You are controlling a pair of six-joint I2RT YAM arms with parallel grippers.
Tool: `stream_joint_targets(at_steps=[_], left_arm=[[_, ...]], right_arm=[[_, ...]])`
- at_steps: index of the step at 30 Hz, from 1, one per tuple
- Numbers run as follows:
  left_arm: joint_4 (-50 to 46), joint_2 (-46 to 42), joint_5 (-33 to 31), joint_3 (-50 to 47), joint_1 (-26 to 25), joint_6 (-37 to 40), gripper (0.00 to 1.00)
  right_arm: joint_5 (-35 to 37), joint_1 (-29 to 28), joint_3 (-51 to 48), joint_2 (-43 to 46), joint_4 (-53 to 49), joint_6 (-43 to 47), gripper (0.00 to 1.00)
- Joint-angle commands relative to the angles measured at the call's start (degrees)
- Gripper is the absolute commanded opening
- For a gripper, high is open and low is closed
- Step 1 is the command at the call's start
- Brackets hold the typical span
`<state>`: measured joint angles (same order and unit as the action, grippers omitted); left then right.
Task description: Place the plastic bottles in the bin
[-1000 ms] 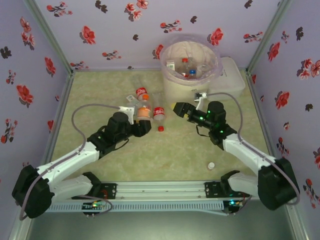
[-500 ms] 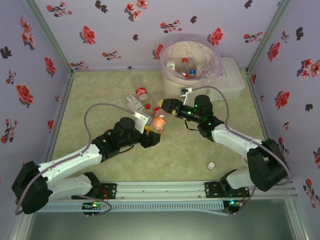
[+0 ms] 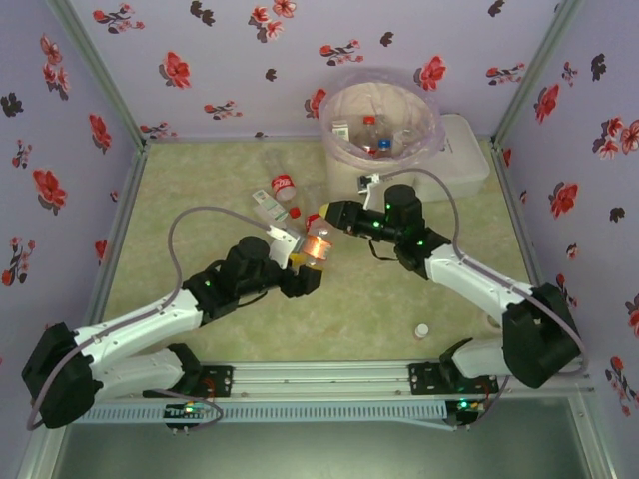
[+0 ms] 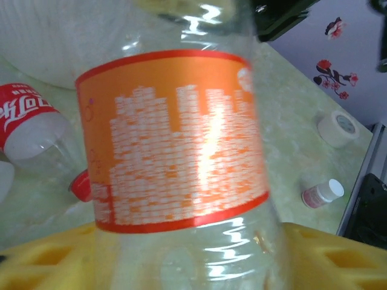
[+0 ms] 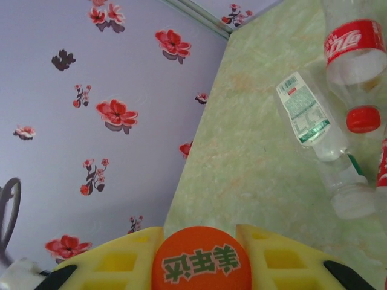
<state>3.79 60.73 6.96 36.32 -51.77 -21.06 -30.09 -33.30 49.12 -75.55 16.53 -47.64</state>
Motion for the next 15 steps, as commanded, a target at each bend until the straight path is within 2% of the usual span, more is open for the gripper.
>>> stream_joint_targets(at_steps=[1,3,6,9,11,13,15], left_arm=[[2.3,-1.6,-6.8,-1.1,0.4,-1.3,0.88],[3.1,-2.4,-8.8,-1.8,0.4,-1.9,0.99],[3.5,-3.9,-15.8,-3.1,0.5,-4.3,1.0],[-0.5,-5.0,-23.6,-3.7,1.9,-11.8,1.0],[-1.5,-5.1,-24.5,-5.5,3.7,-17.9,1.0],[-1.0,-5.1,-24.5,-7.8,4.9,-23.3,0.99],[0.9,-5.4,-24.2,-10.4,5.4,-27.5,0.99]], right_arm=[[4.0,-0.3,8.8,5.8,-13.2,12.7,0.17],[6.7,0.2,15.9,7.6,-21.5,19.1,0.14],[13.3,1.3,26.7,9.5,-30.0,27.4,0.11],[20.4,2.9,36.4,9.1,-32.8,33.3,0.09],[26.1,3.7,39.4,8.1,-29.6,39.2,0.09],[30.9,4.8,38.3,6.8,-21.1,44.8,0.09],[31.6,7.2,36.9,4.1,-12.3,48.5,0.05]])
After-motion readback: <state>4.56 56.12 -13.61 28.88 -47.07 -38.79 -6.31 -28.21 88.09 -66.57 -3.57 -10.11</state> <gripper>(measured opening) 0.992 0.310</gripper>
